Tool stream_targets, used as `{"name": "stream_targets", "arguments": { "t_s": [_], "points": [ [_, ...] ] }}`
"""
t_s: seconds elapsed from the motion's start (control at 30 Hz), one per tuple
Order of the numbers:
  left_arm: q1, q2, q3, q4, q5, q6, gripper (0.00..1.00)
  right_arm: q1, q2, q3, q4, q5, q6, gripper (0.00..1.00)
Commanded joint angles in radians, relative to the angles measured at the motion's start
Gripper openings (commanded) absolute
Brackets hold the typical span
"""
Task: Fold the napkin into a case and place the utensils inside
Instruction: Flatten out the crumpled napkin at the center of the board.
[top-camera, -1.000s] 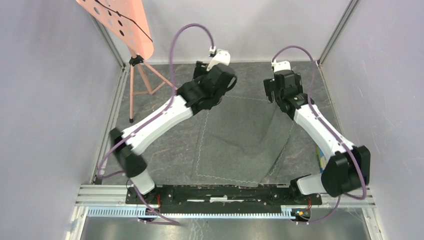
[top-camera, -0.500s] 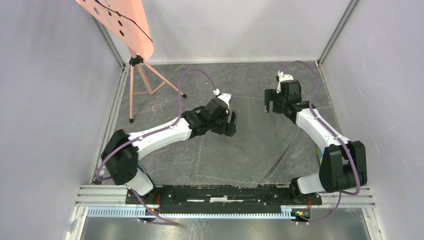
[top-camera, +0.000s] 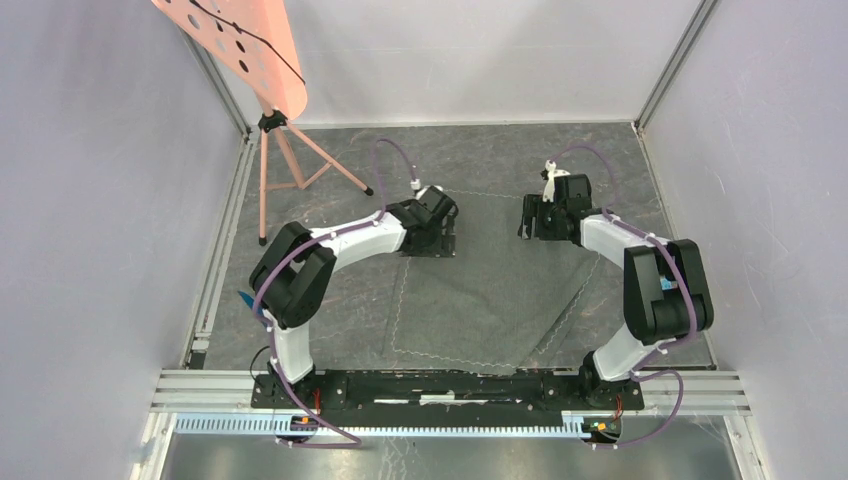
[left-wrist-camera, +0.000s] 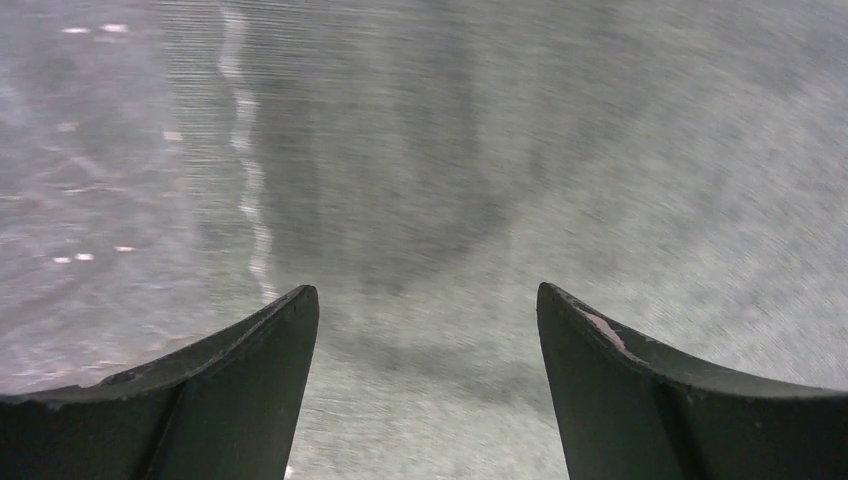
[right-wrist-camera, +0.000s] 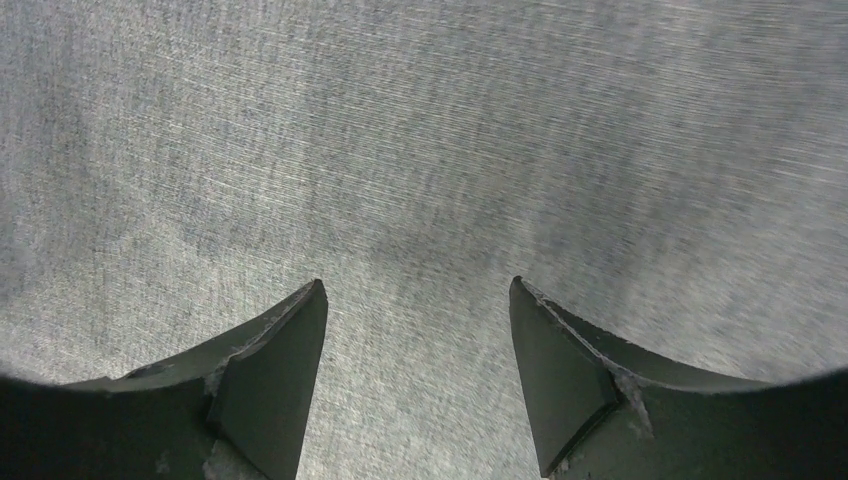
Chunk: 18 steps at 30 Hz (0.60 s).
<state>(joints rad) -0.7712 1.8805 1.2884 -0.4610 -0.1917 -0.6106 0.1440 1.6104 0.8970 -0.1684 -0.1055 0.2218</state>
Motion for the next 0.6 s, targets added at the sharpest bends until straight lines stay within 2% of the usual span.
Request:
{"name": "stream_targets", "arguments": {
  "t_s": [0.0, 0.1, 0.2, 0.37, 0.5, 0.57],
  "points": [
    [0.11, 0.015, -0.052, -0.005, -0.029, -0.063, 0.87, 0.016, 0.079, 0.006, 0.133, -0.124, 0.025, 0.72],
    [0.185, 0.028, -0.054, -0.014, -0.041, -0.058, 0.88, 0.053, 0.166, 0.07, 0.147, -0.134, 0.024, 0.71],
    [0.237, 0.05, -0.033, -0.012, -0.063, -0.04, 0.89, 0.099, 0.28, 0.203, 0.139, -0.144, 0.013, 0.71],
    [0.227, 0.088, 0.124, -0.102, -0.261, 0.055, 0.9, 0.131, 0.504, 0.503, 0.094, -0.269, 0.023, 0.7],
    [0.181, 0.032, 0.159, -0.121, -0.286, 0.094, 0.9, 0.147, 0.494, 0.658, -0.036, -0.245, -0.046, 0.73],
    [0.153, -0.01, 0.145, -0.116, -0.245, 0.11, 0.9, 0.148, 0.433, 0.673, -0.127, -0.129, -0.067, 0.79]
  ]
}}
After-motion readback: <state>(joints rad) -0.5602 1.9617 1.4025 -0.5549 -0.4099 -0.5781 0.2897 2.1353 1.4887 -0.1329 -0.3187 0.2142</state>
